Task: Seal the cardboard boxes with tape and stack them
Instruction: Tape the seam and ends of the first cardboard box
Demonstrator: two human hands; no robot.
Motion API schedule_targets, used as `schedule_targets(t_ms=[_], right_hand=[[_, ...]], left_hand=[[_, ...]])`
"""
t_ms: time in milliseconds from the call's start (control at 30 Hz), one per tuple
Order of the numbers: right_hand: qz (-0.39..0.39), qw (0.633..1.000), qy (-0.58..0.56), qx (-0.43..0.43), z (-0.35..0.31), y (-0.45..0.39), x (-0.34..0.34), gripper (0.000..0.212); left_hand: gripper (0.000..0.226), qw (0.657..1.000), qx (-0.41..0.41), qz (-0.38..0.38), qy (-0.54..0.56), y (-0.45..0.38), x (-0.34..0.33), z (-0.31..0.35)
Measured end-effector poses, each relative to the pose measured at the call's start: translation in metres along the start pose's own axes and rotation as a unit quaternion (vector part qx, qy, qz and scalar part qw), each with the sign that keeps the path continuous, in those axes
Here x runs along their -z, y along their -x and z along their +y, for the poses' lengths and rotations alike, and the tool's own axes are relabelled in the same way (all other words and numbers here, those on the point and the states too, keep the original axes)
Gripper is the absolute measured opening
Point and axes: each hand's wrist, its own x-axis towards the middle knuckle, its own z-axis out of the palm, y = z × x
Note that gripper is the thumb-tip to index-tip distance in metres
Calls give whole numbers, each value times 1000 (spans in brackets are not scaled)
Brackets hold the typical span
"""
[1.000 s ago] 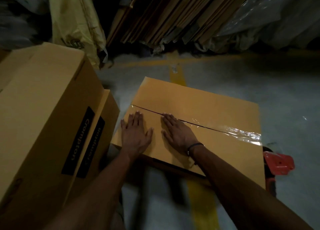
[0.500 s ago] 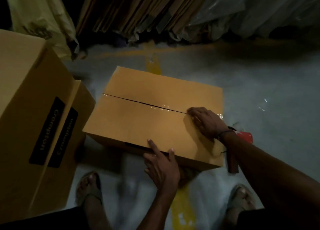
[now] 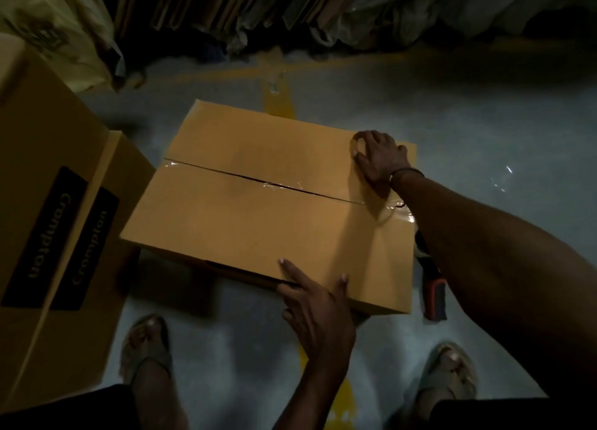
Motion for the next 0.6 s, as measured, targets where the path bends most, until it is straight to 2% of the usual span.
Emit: schedule_targets(t_ms=[233,400,500,600], right_hand=[[-11,1000,23,-2,12,43,2,55],[-48,997,3,-62,6,103,3,69],[-66,994,-5,-83,-2,152,-1,78],[-69,992,-2,-106,-5,198,-12,85]], left_hand=[[104,996,-63,-28,55,-32,26,-42],[80,992,-87,-22,89,-77,62,-68],[61,990,-72,-13,119,-98,84,-69],[57,988,-96,-25,119,-127,95,-68]])
